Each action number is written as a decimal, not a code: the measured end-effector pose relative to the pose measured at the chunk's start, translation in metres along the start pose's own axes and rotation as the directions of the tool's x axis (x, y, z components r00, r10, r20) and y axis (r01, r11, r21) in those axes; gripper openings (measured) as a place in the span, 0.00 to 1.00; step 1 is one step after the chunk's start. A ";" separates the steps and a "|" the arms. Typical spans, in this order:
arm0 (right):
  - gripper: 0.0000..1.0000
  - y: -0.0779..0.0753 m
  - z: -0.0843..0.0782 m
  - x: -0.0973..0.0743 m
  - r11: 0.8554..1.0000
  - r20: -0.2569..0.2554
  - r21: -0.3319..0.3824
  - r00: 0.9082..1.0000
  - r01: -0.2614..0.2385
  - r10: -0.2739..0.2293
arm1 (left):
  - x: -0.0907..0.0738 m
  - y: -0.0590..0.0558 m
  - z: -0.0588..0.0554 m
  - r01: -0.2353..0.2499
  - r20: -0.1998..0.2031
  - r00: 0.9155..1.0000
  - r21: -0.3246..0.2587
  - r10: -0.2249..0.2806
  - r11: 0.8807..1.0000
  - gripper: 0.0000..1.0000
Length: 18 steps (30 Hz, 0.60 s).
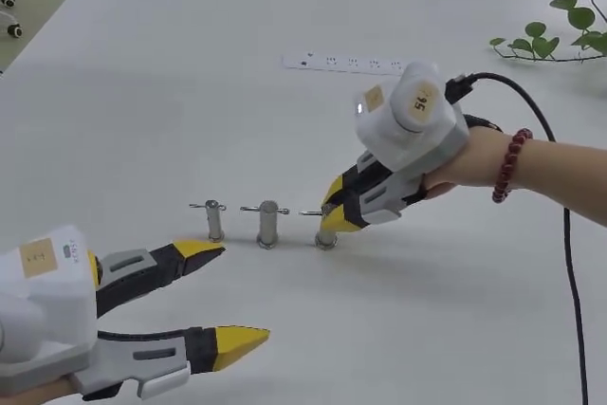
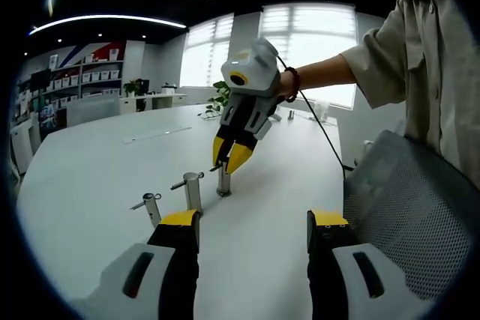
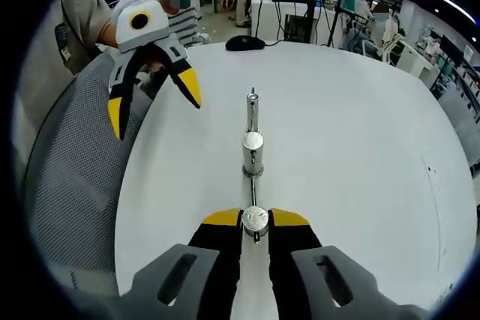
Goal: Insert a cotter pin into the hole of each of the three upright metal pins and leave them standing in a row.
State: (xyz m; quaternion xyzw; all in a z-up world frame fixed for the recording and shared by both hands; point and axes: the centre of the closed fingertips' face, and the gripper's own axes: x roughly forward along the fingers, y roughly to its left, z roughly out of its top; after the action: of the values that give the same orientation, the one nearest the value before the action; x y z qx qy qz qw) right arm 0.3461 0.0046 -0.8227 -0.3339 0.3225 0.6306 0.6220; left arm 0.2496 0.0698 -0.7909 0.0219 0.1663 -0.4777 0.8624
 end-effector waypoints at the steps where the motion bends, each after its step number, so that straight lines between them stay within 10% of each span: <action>1: 0.13 -0.001 -0.001 0.000 1.000 0.001 0.006 1.000 -0.001 0.001 | 0.000 0.000 0.000 -0.001 -0.002 1.000 0.000 0.001 1.000 0.57; 18: 0.15 -0.004 -0.001 0.001 1.000 0.000 -0.001 1.000 -0.026 0.026 | 0.001 0.005 0.000 -0.003 -0.010 1.000 -0.002 0.003 1.000 0.58</action>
State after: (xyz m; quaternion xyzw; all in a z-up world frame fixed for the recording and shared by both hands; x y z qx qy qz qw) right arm 0.3502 0.0046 -0.8243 -0.3300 0.3265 0.6387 0.6137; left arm 0.2543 0.0716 -0.7914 0.0238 0.1710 -0.4762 0.8622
